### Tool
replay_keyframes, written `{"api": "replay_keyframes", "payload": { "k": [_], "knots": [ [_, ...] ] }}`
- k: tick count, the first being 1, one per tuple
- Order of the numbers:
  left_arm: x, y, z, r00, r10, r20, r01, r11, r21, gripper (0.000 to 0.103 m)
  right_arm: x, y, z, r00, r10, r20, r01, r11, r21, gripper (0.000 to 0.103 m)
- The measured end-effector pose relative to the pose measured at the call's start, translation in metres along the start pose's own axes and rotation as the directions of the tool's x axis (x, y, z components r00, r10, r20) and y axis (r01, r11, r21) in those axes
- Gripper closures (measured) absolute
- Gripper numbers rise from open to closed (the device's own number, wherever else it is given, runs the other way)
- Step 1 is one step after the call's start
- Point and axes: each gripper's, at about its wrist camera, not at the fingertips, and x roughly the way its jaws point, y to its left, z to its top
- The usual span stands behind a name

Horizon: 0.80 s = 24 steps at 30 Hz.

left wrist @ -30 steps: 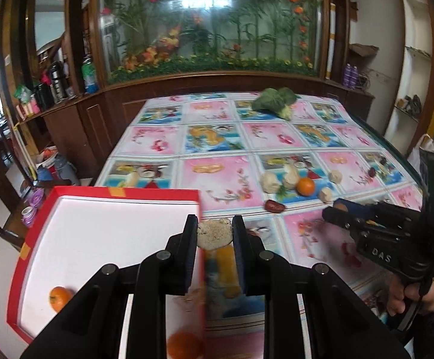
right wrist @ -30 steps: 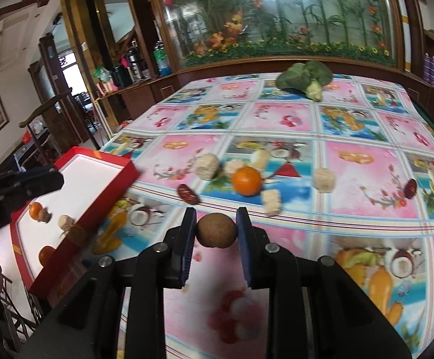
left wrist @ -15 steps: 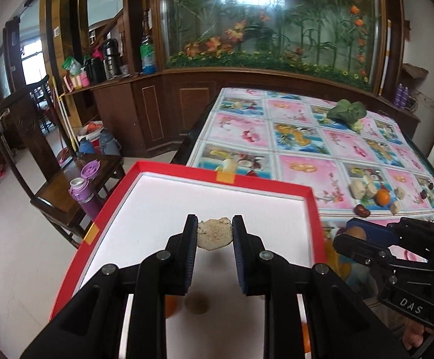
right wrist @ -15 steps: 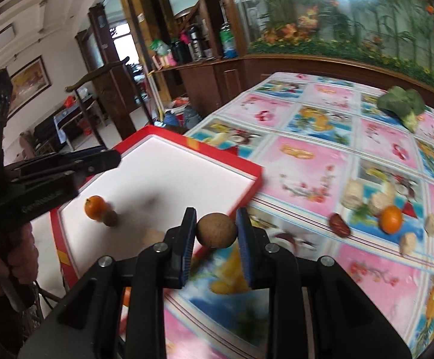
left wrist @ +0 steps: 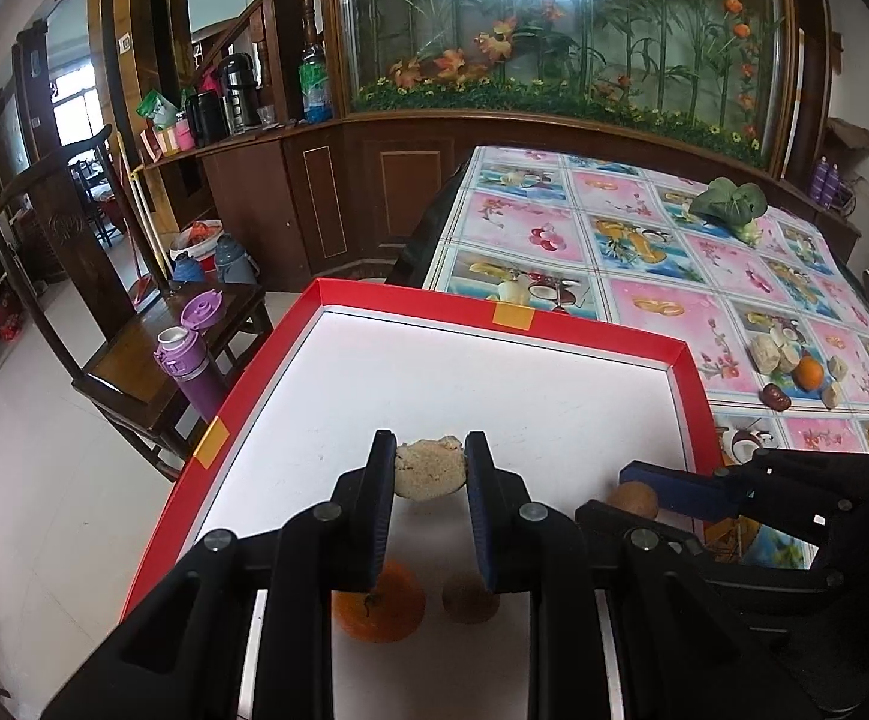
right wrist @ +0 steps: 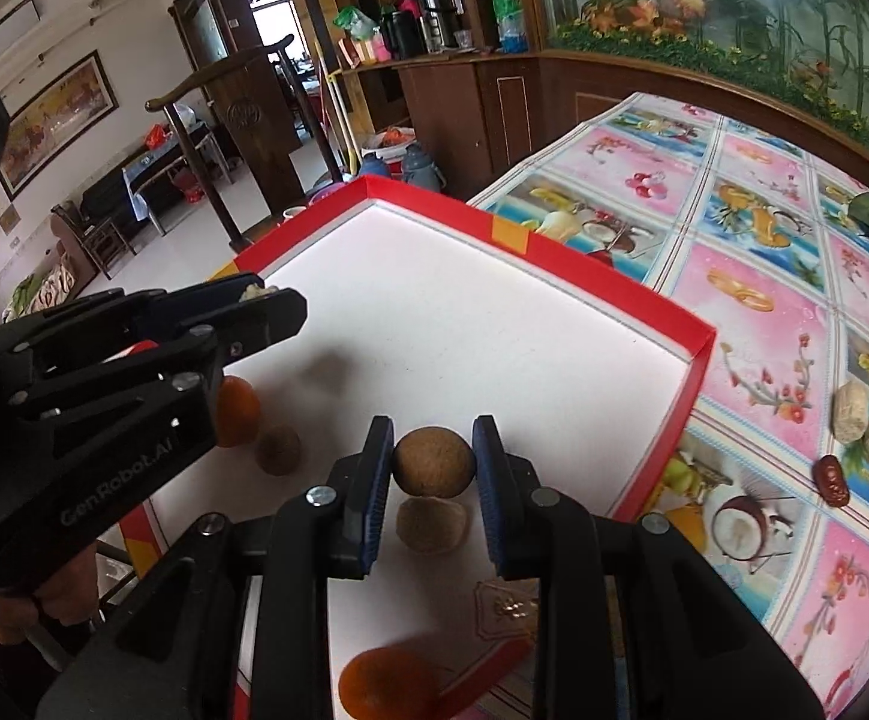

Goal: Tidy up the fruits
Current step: 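Carry the beige chunk and brown fruit over the white tray, then open both tools to drop the beige chunk and brown fruit into the tray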

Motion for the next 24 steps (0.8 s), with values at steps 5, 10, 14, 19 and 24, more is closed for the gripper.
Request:
{"api": "replay_keyframes", "payload": {
  "k": [5, 10, 14, 19, 24],
  "knots": [
    [0.003, 0.002, -0.002, 1.0, 0.002, -0.009, -0.002, 1.0, -0.002, 0.081, 0.008, 0.002, -0.001, 1.0, -0.006, -0.024, 0.006, 1.0, 0.015, 0.073],
    [0.005, 0.003, -0.003, 1.0, 0.002, -0.02, -0.002, 1.0, -0.002, 0.081, 0.015, -0.001, 0.0, 0.999, -0.006, -0.045, 0.007, 1.0, 0.03, 0.073],
    [0.011, 0.003, -0.004, 0.999, -0.003, -0.042, 0.002, 1.0, -0.009, 0.081, 0.017, 0.0, -0.001, 0.999, -0.008, -0.046, 0.01, 0.999, 0.031, 0.073],
    [0.017, 0.002, -0.007, 0.998, -0.003, -0.065, 0.002, 1.0, -0.014, 0.081, 0.017, 0.001, -0.001, 0.999, -0.007, -0.046, 0.008, 0.999, 0.032, 0.073],
    [0.024, 0.002, -0.01, 0.995, 0.019, -0.094, -0.02, 1.0, -0.019, 0.08, 0.017, 0.002, -0.002, 0.999, -0.014, -0.043, 0.015, 1.0, 0.015, 0.073]
  ]
}}
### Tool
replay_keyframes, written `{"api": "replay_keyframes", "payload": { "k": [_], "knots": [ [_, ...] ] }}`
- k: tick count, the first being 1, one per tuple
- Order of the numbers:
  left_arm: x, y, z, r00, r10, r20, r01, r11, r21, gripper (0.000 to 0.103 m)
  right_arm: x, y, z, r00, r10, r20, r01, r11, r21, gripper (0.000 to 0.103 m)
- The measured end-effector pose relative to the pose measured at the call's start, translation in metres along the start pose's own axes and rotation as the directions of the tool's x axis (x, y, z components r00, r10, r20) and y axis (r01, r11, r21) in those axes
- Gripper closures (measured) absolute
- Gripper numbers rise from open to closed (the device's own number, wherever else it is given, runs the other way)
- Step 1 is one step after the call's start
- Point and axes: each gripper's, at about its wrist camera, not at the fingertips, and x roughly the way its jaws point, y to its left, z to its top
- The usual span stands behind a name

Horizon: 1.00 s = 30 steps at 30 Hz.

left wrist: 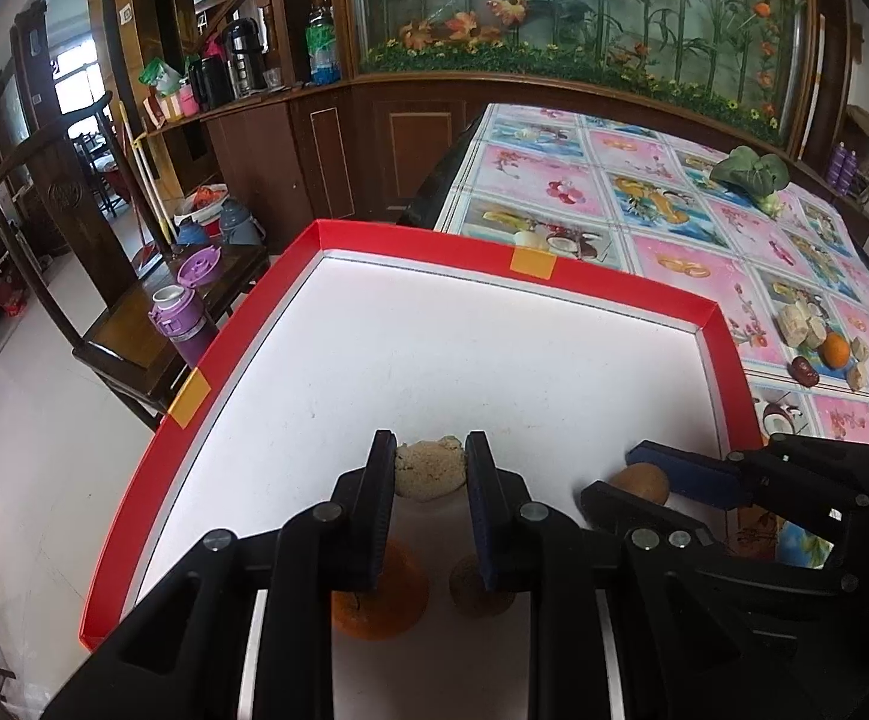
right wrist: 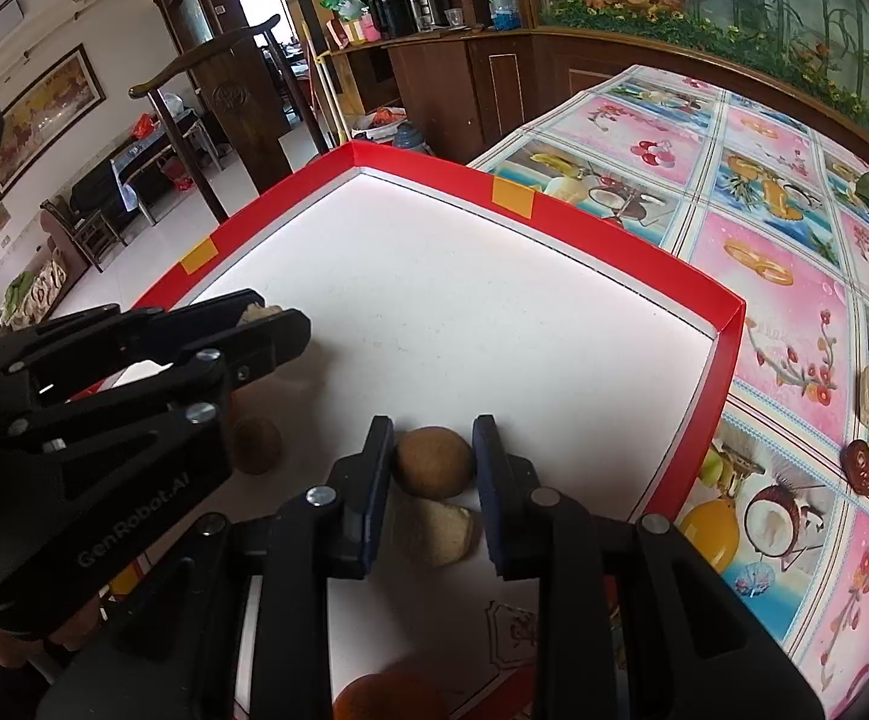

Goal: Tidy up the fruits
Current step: 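Open both tools to drop the beige chunk and brown fruit into the tray, then move both tools back over the tablecloth toward the remaining beige cubes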

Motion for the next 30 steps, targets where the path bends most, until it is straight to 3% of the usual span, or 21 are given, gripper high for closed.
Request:
{"api": "replay_keyframes", "payload": {
  "k": [3, 5, 8, 14, 23, 30],
  "knots": [
    [0.003, 0.001, -0.001, 0.999, 0.024, -0.022, -0.025, 1.0, -0.007, 0.066, 0.0, 0.0, 0.0, 1.0, -0.001, 0.001, 0.001, 1.0, -0.016, 0.073],
    [0.001, 0.004, 0.0, 0.999, 0.045, -0.019, -0.046, 0.999, -0.02, 0.039, 0.0, -0.001, -0.002, 1.0, 0.0, 0.002, 0.0, 1.0, -0.023, 0.072],
    [-0.004, 0.002, 0.0, 0.998, 0.069, 0.008, -0.069, 0.997, -0.02, 0.031, -0.003, -0.006, -0.003, 1.0, 0.014, 0.004, -0.014, 1.0, -0.006, 0.052],
    [-0.006, 0.004, 0.001, 0.997, 0.08, 0.011, -0.079, 0.996, -0.052, 0.023, -0.018, -0.012, -0.007, 0.997, 0.018, 0.069, -0.018, 1.0, -0.003, 0.052],
    [-0.003, -0.007, -0.001, 0.995, 0.098, -0.015, -0.099, 0.995, -0.019, 0.022, -0.041, -0.042, -0.01, 0.987, 0.02, 0.16, -0.035, 0.995, 0.093, 0.052],
    [-0.008, -0.016, 0.0, 0.996, 0.093, -0.008, -0.093, 0.996, 0.003, 0.022, -0.046, -0.061, -0.012, 0.986, 0.013, 0.165, -0.037, 0.989, 0.145, 0.052]
  ]
}}
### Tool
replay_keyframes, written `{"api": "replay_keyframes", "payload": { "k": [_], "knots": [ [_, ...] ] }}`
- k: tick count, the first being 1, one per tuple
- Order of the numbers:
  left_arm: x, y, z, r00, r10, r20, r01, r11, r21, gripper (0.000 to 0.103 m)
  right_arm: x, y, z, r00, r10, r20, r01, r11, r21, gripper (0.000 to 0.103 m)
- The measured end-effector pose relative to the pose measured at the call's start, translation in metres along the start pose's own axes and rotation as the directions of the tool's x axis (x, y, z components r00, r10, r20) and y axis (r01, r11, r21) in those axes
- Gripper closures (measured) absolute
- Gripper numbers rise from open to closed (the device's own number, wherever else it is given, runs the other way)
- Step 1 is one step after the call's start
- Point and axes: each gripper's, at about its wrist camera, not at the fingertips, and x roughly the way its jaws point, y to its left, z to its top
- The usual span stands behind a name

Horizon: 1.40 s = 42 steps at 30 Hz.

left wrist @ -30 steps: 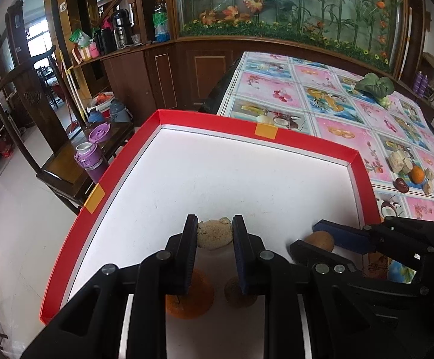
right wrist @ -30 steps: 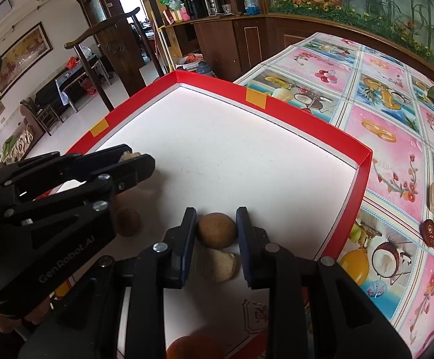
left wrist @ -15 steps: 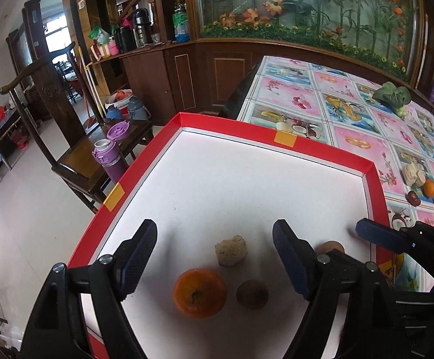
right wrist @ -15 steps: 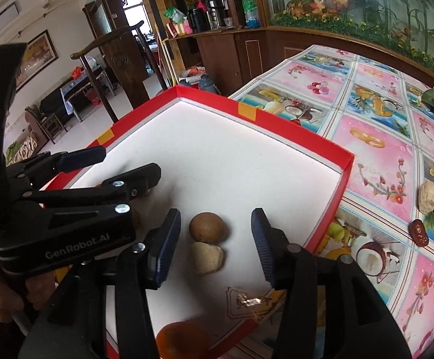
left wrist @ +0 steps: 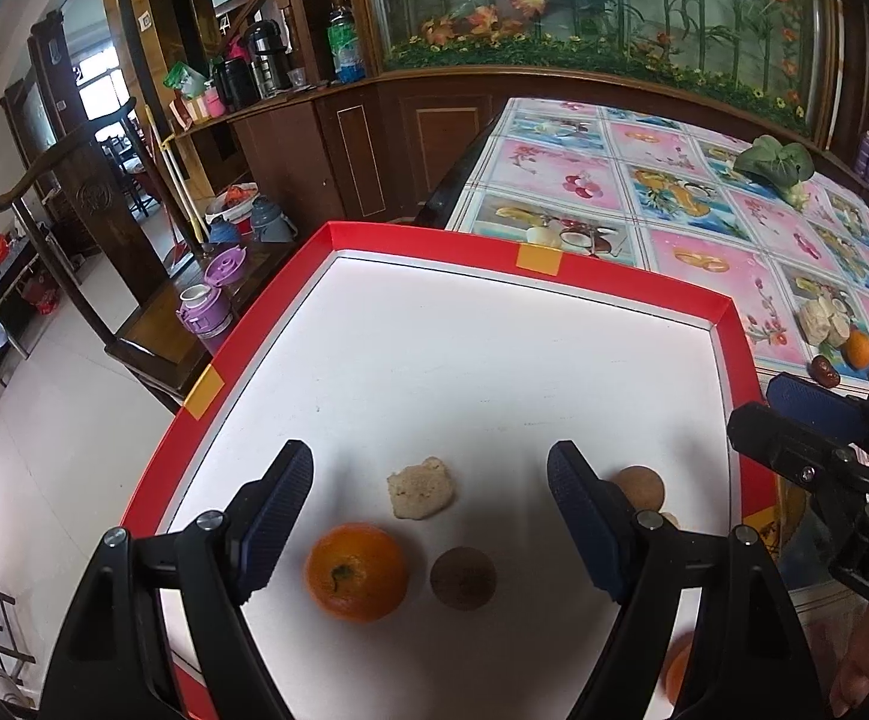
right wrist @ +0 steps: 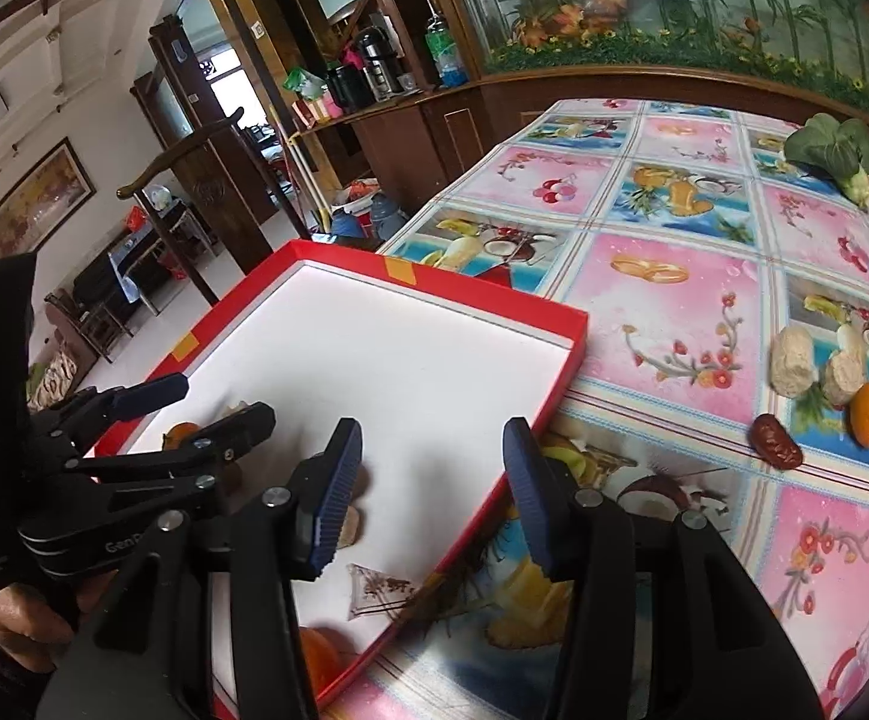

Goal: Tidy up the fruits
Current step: 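Move both tools back over the tablecloth toward the remaining beige cubes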

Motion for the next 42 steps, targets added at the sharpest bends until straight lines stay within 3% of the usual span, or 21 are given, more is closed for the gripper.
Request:
{"api": "replay_keyframes", "payload": {
  "k": [18, 29, 36, 42],
  "knots": [
    [-0.009, -0.041, 0.001, 1.0, -0.032, -0.002, 0.032, 0.996, 0.087, 0.022, -0.018, -0.03, -0.002, 1.0, -0.006, 0.022, 0.005, 0.999, 0.05, 0.052],
    [-0.02, -0.074, 0.0, 0.998, -0.068, -0.004, 0.068, 0.984, 0.165, 0.022, -0.048, -0.071, -0.003, 0.996, -0.049, 0.073, 0.039, 0.991, 0.127, 0.052],
    [-0.036, -0.108, 0.005, 0.992, -0.125, 0.019, 0.117, 0.964, 0.238, 0.022, -0.093, -0.128, -0.008, 0.977, -0.16, 0.141, 0.13, 0.971, 0.2, 0.052],
    [-0.039, -0.142, 0.003, 0.982, -0.188, -0.006, 0.181, 0.934, 0.307, 0.022, -0.142, -0.209, -0.022, 0.928, -0.342, 0.149, 0.274, 0.896, 0.349, 0.052]
  ]
}}
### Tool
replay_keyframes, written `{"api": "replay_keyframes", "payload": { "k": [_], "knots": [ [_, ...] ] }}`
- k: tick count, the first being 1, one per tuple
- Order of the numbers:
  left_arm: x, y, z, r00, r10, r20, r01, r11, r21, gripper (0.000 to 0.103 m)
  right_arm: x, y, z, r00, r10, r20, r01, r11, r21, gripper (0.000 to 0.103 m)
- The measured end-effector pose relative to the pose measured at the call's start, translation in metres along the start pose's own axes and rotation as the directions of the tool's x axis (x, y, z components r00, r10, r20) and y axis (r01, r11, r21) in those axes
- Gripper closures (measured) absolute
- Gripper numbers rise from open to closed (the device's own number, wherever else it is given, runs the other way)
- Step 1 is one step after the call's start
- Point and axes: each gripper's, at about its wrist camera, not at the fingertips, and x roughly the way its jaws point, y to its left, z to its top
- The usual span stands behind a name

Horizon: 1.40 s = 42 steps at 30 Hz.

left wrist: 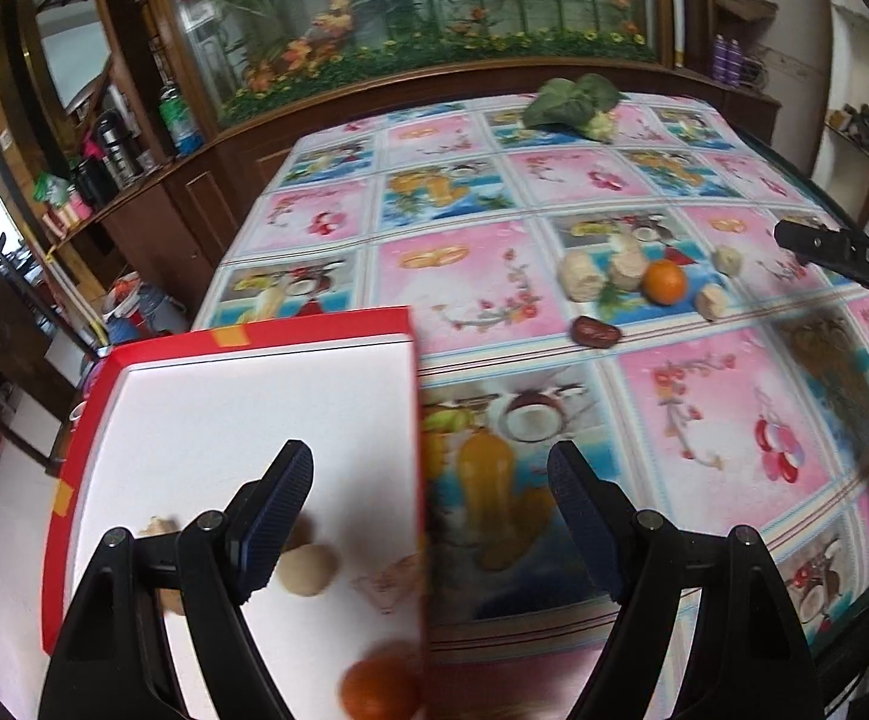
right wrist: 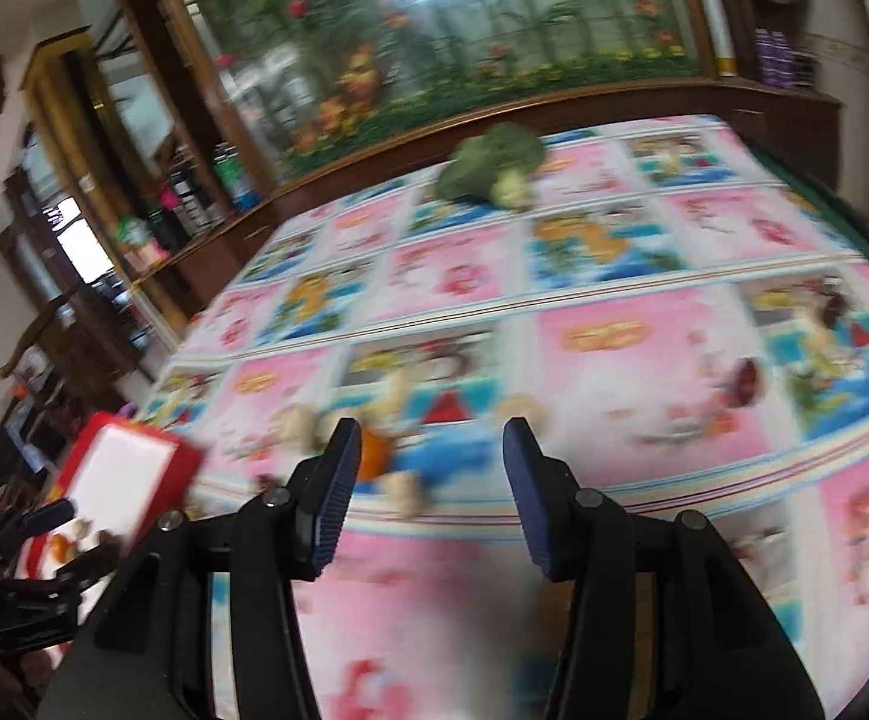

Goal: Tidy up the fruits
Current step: 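Move both tools back over the tablecloth toward the remaining beige cubes, then grasp a beige cube with the right tool while the left tool grasps a brown date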

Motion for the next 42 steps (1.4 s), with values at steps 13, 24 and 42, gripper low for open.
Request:
{"api": "replay_keyframes", "payload": {
  "k": [13, 24, 42],
  "knots": [
    [0.03, -0.045, 0.021, 0.998, -0.061, -0.034, 0.062, 0.998, 0.007, 0.022, 0.01, -0.006, -0.007, 0.995, 0.047, -0.083, -0.05, 0.998, -0.044, 0.052],
    [0.048, -0.044, 0.029, 0.991, -0.117, -0.07, 0.112, 0.991, -0.068, 0.023, 0.045, 0.044, -0.023, 0.983, 0.02, -0.185, -0.063, 0.97, -0.234, 0.062],
    [0.064, -0.049, 0.039, 0.978, -0.193, -0.079, 0.183, 0.975, -0.124, 0.041, 0.009, 0.01, 0.002, 1.0, 0.026, -0.004, -0.026, 0.995, -0.101, 0.086]
  ]
}}
